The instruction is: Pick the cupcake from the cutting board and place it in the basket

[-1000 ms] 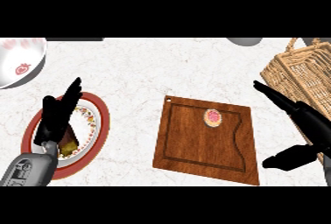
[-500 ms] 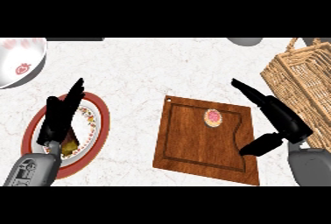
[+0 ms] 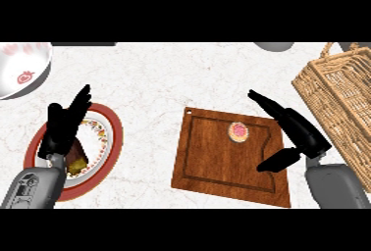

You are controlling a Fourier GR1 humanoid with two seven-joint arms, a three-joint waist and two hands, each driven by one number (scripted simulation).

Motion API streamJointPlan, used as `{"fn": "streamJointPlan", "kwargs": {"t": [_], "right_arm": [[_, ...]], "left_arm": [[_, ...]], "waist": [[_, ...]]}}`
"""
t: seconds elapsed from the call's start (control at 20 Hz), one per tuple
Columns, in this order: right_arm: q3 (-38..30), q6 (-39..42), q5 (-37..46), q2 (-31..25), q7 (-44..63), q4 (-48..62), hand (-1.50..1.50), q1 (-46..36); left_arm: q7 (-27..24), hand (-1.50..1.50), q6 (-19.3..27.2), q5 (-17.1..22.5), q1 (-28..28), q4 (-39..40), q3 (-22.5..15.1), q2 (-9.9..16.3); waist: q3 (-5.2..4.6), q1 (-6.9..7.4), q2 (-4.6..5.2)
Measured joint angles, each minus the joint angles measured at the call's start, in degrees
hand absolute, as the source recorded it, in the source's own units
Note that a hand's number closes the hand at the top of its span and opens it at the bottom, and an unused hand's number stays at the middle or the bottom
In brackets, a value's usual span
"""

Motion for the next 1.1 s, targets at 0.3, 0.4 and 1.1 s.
{"fn": "streamJointPlan", "kwargs": {"t": [0.3, 0.4, 1.1], "right_arm": [[0.2, -1.3, 2.3, 2.4, -0.6, 3.4, -1.50, -1.7], [0.7, -1.5, 3.1, 3.5, 0.2, 4.1, -1.50, -2.1], [0.8, -1.9, 5.8, 6.4, -0.3, 9.1, -1.50, -3.4]], "left_arm": [[0.9, 0.00, -0.3, -1.8, 0.2, -1.4, 0.3, -1.9], [0.1, 0.00, -0.6, -2.1, -0.3, 0.2, 0.9, -2.2], [0.5, 0.00, -1.9, -4.2, -1.1, 0.3, 2.7, -3.6]], "waist": [[0.01, 0.01, 0.00], [0.01, -0.01, 0.01], [0.01, -0.04, 0.01]]}}
